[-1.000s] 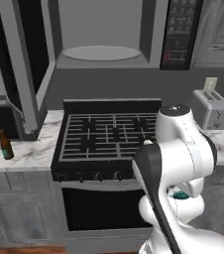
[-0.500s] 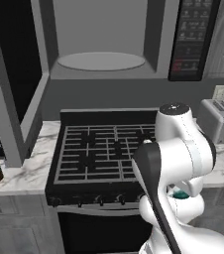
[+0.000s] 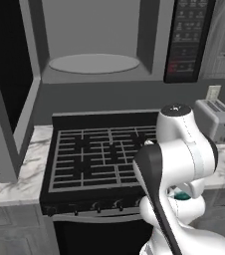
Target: Place the microwavable item in the microwave. Then, close the microwave door and press the start button.
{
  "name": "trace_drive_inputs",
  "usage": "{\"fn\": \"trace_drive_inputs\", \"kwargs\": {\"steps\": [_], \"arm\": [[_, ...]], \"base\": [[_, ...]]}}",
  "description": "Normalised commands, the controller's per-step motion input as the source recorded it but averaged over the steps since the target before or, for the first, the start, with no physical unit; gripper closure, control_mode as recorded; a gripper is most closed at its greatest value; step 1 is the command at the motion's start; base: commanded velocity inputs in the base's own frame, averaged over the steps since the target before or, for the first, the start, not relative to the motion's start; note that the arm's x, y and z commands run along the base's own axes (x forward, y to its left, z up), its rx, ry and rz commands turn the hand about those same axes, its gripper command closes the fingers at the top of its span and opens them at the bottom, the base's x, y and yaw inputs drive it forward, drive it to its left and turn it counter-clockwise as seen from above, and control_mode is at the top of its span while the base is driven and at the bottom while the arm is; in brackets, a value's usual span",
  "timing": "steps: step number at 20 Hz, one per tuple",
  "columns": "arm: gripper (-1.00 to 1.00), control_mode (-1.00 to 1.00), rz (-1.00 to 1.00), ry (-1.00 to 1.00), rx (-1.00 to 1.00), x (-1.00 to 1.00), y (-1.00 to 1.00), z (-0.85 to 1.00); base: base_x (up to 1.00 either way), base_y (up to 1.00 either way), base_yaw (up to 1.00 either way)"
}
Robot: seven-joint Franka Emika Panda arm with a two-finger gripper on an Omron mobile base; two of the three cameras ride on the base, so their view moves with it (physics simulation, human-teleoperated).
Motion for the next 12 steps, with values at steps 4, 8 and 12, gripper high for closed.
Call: {"fn": "trace_drive_inputs", "kwargs": {"steps": [4, 8, 12], "arm": [[1.00, 1.00, 0.00, 0.00, 0.00, 0.00, 0.00, 0.00], [1.00, 1.00, 0.00, 0.00, 0.00, 0.00, 0.00, 0.00], [1.00, 1.00, 0.00, 0.00, 0.00, 0.00, 0.00, 0.00]], "base": [[0.38, 0.28, -0.18], [0.44, 0.44, -0.18], [0.50, 0.47, -0.19]]}}
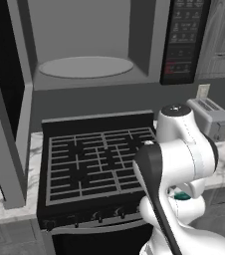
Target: Place the microwavable item in the microwave. Then, close the microwave door and press the start button.
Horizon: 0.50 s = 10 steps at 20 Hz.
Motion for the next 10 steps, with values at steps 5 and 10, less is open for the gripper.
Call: {"fn": "trace_drive_inputs", "kwargs": {"steps": [5, 10], "arm": [[1.00, 1.00, 0.00, 0.00, 0.00, 0.00, 0.00, 0.00], [1.00, 1.00, 0.00, 0.00, 0.00, 0.00, 0.00, 0.00]], "base": [[0.52, 0.49, -0.18], [0.52, 0.41, -0.16]]}}
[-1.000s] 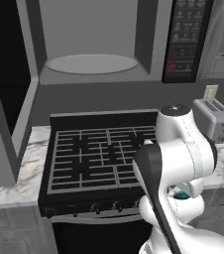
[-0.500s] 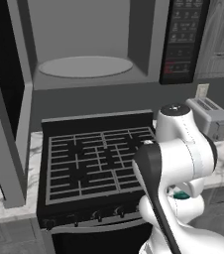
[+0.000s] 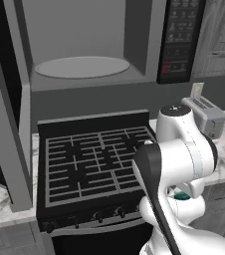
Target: Place the microwavable item in the microwave. Then, close the microwave door and press the start button.
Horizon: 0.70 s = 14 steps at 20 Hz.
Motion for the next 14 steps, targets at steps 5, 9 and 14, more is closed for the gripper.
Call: {"fn": "trace_drive_inputs", "kwargs": {"steps": [5, 9, 14], "arm": [[1.00, 1.00, 0.00, 0.00, 0.00, 0.00, 0.00, 0.00], [1.00, 1.00, 0.00, 0.00, 0.00, 0.00, 0.00, 0.00], [1.00, 1.00, 0.00, 0.00, 0.00, 0.00, 0.00, 0.00]], "base": [[0.40, 0.00, -0.03], [0.26, 0.00, 0.00], [0.12, 0.00, 0.00]]}}
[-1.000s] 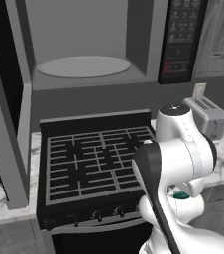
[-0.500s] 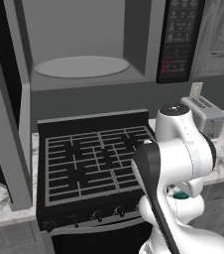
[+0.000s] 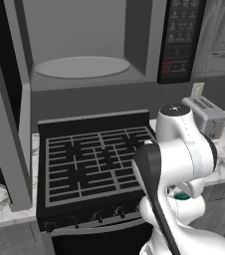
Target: Place the microwavable item in the microwave. Then, close the microwave door and press the start button.
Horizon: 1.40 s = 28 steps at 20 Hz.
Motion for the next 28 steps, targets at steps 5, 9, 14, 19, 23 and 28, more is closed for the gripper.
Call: {"fn": "trace_drive_inputs", "kwargs": {"steps": [5, 9, 14, 19, 23, 28], "arm": [[1.00, 1.00, 0.00, 0.00, 0.00, 0.00, 0.00, 0.00], [1.00, -1.00, 0.11, -0.11, 0.00, 0.00, 0.00, 0.08], [1.00, -1.00, 0.34, -0.23, 0.00, 0.03, 0.00, 0.61], [1.00, -1.00, 0.36, -0.20, -0.02, 0.03, 0.00, 0.69], [1.00, -1.00, 0.31, -0.29, -0.08, 0.00, 0.00, 0.58], [1.00, -1.00, 0.22, -0.40, -0.11, 0.00, 0.02, 0.61]], "base": [[0.01, 0.00, 0.03], [0.00, 0.00, 0.05], [0.00, 0.00, 0.00], [0.00, 0.00, 0.00], [0.00, 0.00, 0.00], [0.00, 0.00, 0.00]]}}
